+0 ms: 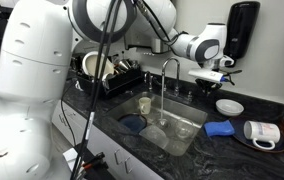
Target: Close the tap
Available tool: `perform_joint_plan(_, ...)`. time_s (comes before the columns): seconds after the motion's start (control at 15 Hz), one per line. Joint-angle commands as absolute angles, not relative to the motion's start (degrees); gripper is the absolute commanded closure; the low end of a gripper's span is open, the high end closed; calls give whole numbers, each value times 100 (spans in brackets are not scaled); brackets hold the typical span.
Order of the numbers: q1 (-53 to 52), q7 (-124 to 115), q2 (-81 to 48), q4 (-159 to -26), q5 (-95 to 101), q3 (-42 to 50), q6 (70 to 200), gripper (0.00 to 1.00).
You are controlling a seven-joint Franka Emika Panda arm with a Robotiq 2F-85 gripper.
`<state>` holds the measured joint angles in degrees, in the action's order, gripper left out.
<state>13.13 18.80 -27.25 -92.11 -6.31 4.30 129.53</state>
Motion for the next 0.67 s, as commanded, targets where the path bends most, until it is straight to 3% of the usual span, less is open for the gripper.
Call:
perform_joint_plan(0.0, 1650, 2717, -2449, -9242, -1070, 106, 11971, 100)
perform_joint_plan(0.6, 1679, 3758, -2296, -9401, -2235, -50, 10794, 100)
